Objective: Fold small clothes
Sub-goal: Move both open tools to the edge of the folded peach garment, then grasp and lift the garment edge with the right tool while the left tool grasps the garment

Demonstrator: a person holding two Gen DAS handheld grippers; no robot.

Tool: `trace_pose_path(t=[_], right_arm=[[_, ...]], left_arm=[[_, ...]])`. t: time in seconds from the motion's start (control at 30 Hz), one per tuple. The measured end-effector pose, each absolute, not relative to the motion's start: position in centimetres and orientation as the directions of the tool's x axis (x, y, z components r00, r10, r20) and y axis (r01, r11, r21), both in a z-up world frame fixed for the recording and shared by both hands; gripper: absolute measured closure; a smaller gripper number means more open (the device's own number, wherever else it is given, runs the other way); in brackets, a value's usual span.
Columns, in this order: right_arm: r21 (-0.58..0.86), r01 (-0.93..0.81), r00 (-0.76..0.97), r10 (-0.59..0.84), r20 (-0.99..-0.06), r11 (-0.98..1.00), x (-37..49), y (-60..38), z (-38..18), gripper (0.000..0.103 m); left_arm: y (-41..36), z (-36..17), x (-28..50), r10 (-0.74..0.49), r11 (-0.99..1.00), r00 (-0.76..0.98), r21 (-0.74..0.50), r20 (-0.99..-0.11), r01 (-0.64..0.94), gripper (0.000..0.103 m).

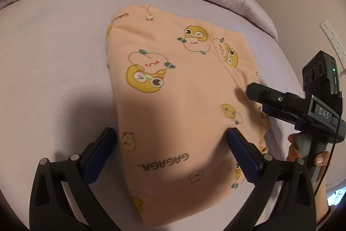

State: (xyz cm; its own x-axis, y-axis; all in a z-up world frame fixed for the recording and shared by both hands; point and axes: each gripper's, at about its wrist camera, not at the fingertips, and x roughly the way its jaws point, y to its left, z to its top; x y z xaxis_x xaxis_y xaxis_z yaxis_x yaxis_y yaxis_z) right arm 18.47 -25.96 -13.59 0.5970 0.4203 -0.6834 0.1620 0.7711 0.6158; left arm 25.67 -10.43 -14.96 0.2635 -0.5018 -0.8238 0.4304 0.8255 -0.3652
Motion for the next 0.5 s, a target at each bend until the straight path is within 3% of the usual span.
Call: trace_pose_path(t=[0.5], right_arm=[[0.660,0.106,0.599,0.482,-0.639,0.743,20.8,-25.1,-14.1,0.024]], left_arm=[[-11.3,-15.2,26.4,-0.534,0.808,0.259,-0.396,-0.805,0.436,0.002]])
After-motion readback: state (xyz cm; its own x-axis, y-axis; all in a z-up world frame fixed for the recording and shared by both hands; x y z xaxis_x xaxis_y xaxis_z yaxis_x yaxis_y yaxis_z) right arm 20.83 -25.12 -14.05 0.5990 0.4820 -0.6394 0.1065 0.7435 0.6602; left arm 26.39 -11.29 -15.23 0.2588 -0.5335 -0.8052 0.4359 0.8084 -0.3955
